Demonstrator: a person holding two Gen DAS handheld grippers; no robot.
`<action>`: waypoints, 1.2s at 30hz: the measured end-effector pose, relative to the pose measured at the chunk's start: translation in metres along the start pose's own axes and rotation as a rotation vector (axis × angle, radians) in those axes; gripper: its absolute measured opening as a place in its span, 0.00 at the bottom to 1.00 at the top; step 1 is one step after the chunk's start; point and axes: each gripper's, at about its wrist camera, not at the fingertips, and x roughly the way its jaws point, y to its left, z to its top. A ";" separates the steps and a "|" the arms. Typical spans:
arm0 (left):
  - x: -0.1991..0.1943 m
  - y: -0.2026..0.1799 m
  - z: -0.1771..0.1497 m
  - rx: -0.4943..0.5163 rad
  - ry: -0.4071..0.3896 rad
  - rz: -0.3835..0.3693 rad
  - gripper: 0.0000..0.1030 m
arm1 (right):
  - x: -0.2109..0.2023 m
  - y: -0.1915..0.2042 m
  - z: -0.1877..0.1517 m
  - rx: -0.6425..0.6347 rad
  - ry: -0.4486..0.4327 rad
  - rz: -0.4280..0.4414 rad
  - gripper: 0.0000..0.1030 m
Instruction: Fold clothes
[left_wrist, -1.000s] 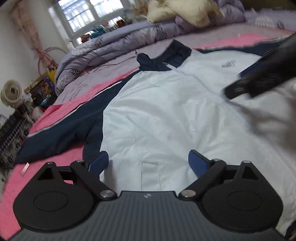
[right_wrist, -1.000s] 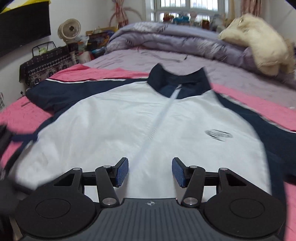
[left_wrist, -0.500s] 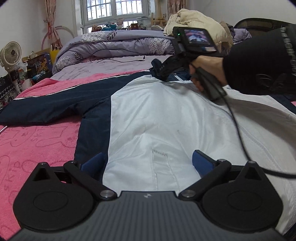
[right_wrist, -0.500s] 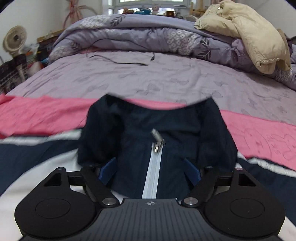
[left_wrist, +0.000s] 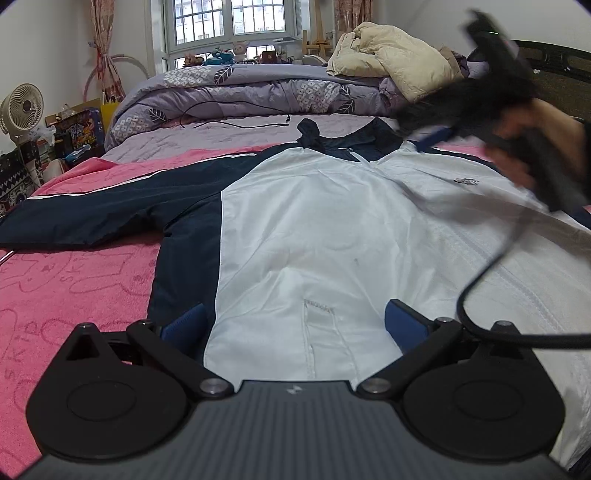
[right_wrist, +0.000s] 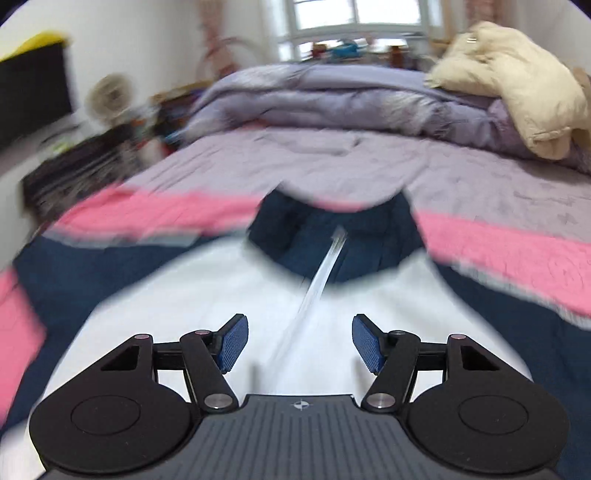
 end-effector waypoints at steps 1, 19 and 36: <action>0.000 0.000 0.000 0.000 0.001 0.000 1.00 | -0.010 0.000 -0.015 -0.026 0.028 0.002 0.61; -0.020 -0.003 0.047 -0.045 -0.057 0.050 0.97 | -0.182 -0.263 -0.108 0.749 -0.400 -0.645 0.65; 0.027 -0.017 0.020 -0.051 0.046 0.048 1.00 | -0.170 -0.423 -0.107 1.009 -0.447 -0.640 0.07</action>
